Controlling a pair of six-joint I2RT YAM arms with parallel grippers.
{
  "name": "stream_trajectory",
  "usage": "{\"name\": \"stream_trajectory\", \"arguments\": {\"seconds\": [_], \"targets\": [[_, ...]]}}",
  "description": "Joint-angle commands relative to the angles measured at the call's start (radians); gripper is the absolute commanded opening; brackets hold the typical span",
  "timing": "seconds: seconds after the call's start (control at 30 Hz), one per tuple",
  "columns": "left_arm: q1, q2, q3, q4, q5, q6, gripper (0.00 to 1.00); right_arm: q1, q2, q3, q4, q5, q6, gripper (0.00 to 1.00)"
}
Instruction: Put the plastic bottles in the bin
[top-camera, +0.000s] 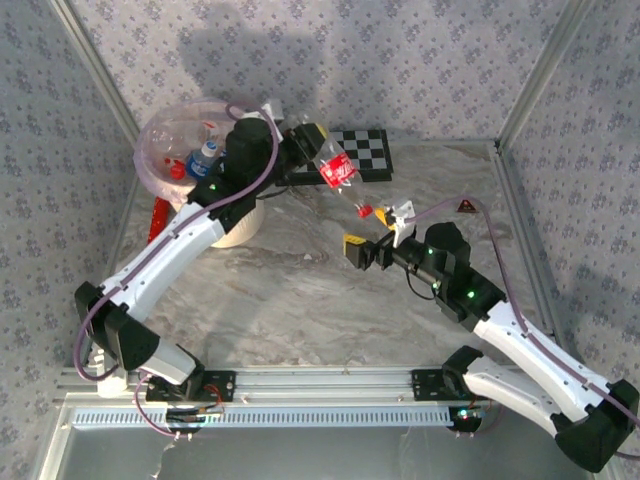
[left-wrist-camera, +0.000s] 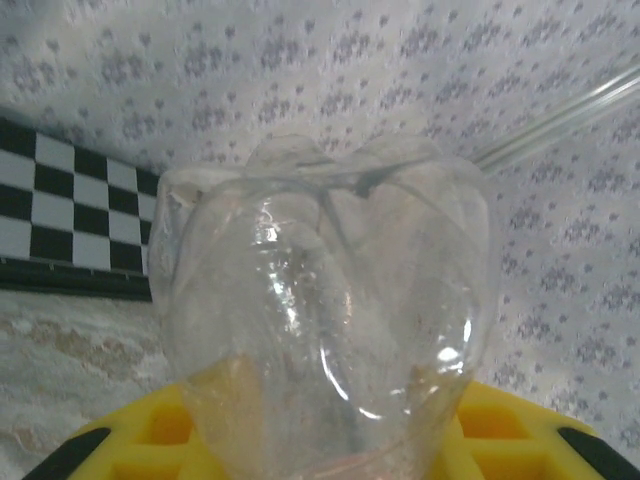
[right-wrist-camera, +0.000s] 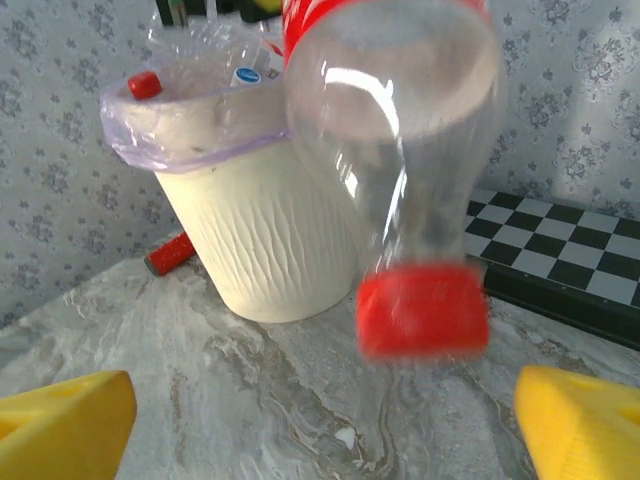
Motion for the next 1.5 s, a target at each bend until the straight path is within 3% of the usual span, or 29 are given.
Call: {"name": "stream_trajectory", "arguments": {"seconds": [0.0,0.23,0.3,0.43,0.53,0.7,0.83,0.97,1.1,1.27,1.47], "targets": [[0.048,-0.014,0.092,-0.014,-0.039,0.068,0.16,-0.01,-0.053,0.026,-0.07,0.025,-0.035,1.0],[0.18,-0.152,0.253,-0.254,-0.206,0.291,0.05,-0.048,-0.099,-0.002,-0.163,0.039,-0.044,1.0],[0.246,-0.213,0.265,-0.339,-0.286,0.319,0.0,-0.053,-0.09,-0.015,-0.156,0.029,-0.038,1.0],[0.407,-0.329,0.217,-0.447,-0.348,0.325,0.0,-0.061,-0.059,-0.023,-0.149,0.016,-0.036,1.0],[0.555,-0.379,0.175,-0.498,-0.314,0.299,0.0,-0.064,-0.036,-0.018,-0.15,0.008,-0.039,1.0],[0.784,-0.345,0.106,-0.471,-0.084,0.179,0.0,-0.067,-0.021,-0.013,-0.163,-0.003,-0.045,1.0],[0.848,-0.281,0.08,-0.367,0.034,0.096,0.0,-0.067,-0.033,-0.014,-0.188,0.009,-0.046,1.0],[0.853,-0.202,0.115,-0.258,0.096,0.045,0.0,-0.068,-0.047,-0.021,-0.197,0.02,-0.044,1.0],[0.853,-0.11,0.193,-0.232,0.102,0.032,0.0,-0.07,-0.035,-0.021,-0.203,0.017,-0.04,1.0],[0.853,-0.002,0.281,-0.331,0.059,0.11,0.0,-0.07,-0.012,-0.022,-0.193,0.009,-0.029,1.0],[0.851,-0.002,0.132,-0.311,-0.002,0.23,0.0,-0.07,0.008,-0.019,-0.185,0.005,-0.033,1.0]]}}
